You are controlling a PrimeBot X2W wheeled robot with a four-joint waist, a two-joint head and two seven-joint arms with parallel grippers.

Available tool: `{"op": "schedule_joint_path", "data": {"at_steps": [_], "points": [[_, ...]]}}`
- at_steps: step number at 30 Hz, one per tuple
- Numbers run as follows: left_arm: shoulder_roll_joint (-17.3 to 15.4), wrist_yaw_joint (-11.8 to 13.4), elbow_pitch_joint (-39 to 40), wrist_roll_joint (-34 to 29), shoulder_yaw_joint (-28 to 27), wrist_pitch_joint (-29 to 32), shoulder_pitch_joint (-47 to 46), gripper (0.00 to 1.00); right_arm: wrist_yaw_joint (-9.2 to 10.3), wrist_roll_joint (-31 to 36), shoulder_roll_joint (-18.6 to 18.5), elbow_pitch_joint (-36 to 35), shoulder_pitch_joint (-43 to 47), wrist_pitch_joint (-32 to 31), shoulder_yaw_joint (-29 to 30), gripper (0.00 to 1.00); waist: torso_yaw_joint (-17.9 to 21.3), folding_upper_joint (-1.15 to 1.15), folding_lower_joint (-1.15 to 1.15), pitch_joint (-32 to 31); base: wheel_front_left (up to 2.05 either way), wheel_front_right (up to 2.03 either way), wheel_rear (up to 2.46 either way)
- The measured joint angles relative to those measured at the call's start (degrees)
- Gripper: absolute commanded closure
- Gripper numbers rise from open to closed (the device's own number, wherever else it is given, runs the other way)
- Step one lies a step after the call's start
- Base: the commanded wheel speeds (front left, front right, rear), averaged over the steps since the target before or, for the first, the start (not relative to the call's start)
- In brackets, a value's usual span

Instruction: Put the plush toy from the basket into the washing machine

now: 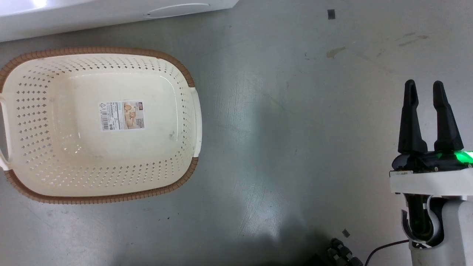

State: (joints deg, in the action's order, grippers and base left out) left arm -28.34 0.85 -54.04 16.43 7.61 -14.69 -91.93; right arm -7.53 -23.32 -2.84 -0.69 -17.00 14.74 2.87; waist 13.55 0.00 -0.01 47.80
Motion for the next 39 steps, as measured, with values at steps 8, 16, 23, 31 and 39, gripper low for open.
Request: {"op": "schedule_joint_path", "data": {"at_steps": [8, 16, 23, 31, 39], "points": [[0.1, -0.3, 1.2, -0.1, -2.3, 0.0, 5.2, 0.00, 0.00, 0.1, 0.0, 0.6, -0.2, 0.0, 0.1, 0.00, -0.8, 0.00, 0.00, -1.7, 0.00, 0.00, 0.00], [2.7, -0.4, 6.2, -0.7, -5.1, 0.0, 16.0, 0.00, 0.00, 1.3, 0.0, 1.2, -0.2, 0.0, 0.2, 0.00, -2.4, 0.00, 0.00, -6.2, 0.00, 0.00, 0.00], [6.4, -0.6, 12.2, -3.3, -6.8, 0.0, 27.4, 0.00, 0.00, 3.8, 0.0, 1.7, 0.5, 0.0, 0.7, 0.00, -4.4, 0.00, 0.01, -11.7, 0.00, 0.00, 0.00], [11.2, -0.5, 20.7, -7.0, -7.7, 0.0, 41.9, 0.00, 0.00, 6.0, 0.0, 2.1, 3.6, 0.0, 1.9, 0.00, -7.2, 0.00, 0.01, -18.9, 0.00, 0.00, 0.00], [15.8, 0.7, 28.8, -9.9, -8.7, 0.0, 55.8, 0.00, 0.00, 9.4, 0.0, 2.2, 7.2, 0.0, 2.4, 0.00, -10.6, 0.00, 0.01, -26.4, 0.00, 0.00, 0.00]]}}
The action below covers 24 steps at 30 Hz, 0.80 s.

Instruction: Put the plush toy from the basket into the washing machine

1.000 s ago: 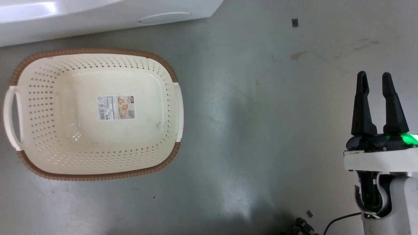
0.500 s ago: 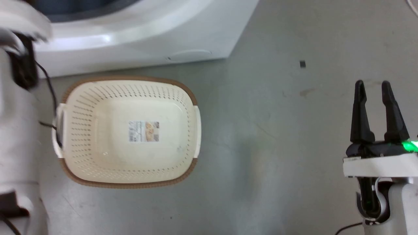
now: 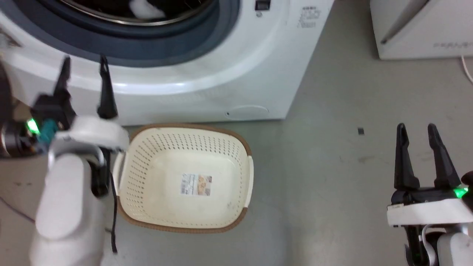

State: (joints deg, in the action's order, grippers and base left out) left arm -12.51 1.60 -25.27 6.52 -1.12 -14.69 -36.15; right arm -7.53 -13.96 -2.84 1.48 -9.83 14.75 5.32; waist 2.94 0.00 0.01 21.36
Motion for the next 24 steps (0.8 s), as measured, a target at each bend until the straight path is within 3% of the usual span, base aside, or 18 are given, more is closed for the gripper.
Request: {"op": "schedule_joint_path", "data": {"at_steps": [10, 24], "points": [[4.3, -0.8, 11.7, -3.1, -0.3, 0.0, 18.4, 0.00, 0.00, 3.1, 0.0, -0.1, 5.2, 0.0, 0.2, 0.00, -3.6, 0.00, 0.00, -9.5, 0.00, 0.00, 0.00], [8.2, -3.1, 15.3, -3.0, 0.1, 0.0, 32.6, 0.00, 0.00, 4.3, 0.0, 0.0, 12.2, 0.0, 1.3, 0.00, -6.8, 0.00, 0.00, -16.9, 0.00, 0.00, 0.00]]}}
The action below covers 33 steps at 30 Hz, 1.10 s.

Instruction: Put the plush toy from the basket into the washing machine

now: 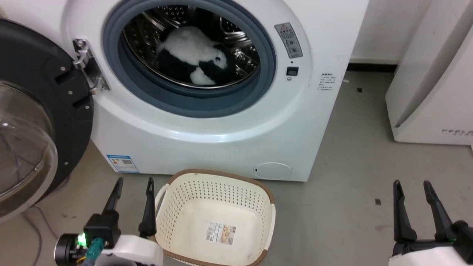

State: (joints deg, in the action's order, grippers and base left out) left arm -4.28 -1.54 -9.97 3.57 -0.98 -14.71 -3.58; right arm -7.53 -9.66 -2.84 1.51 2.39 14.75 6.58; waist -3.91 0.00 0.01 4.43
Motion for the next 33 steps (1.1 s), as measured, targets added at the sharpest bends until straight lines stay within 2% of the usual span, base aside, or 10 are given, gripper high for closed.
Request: {"op": "schedule_joint_path", "data": {"at_steps": [2, 3, 33], "points": [[0.0, -0.1, -0.2, -0.1, 0.0, 0.0, 0.9, 0.00, 0.00, 0.2, 0.0, 0.1, 0.8, 0.0, 0.1, 0.00, -0.3, 0.00, 0.00, -0.7, 0.00, 0.00, 0.00], [0.0, -0.2, -0.2, -0.4, -0.1, 0.0, 1.2, 1.00, 0.00, 0.2, 0.0, 0.1, 1.1, 0.0, 0.1, 1.00, -0.4, 0.00, 0.00, -1.0, 0.00, 0.00, 0.00], [0.1, -0.1, 1.5, -0.8, 0.1, 3.1, 1.2, 1.00, -0.01, 1.7, 0.0, -0.1, 1.0, -3.1, -1.3, 1.00, 0.5, 0.00, -0.01, -1.8, 0.00, 0.00, 0.00]]}}
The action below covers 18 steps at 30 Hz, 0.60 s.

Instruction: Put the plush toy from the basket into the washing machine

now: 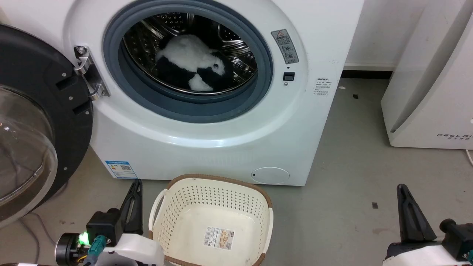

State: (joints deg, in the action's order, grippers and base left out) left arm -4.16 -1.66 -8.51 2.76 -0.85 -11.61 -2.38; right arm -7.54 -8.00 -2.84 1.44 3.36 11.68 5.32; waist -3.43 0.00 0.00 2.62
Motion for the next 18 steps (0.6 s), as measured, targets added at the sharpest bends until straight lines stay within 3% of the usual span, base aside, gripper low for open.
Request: {"op": "schedule_joint_path", "data": {"at_steps": [18], "points": [[0.1, 0.5, 1.5, -0.3, 0.1, 2.0, 0.1, 1.00, 0.00, 1.2, 0.0, -0.1, -0.4, -2.0, -0.8, 1.00, 0.6, 0.00, 0.00, -0.5, 0.00, 0.00, 0.00]]}}
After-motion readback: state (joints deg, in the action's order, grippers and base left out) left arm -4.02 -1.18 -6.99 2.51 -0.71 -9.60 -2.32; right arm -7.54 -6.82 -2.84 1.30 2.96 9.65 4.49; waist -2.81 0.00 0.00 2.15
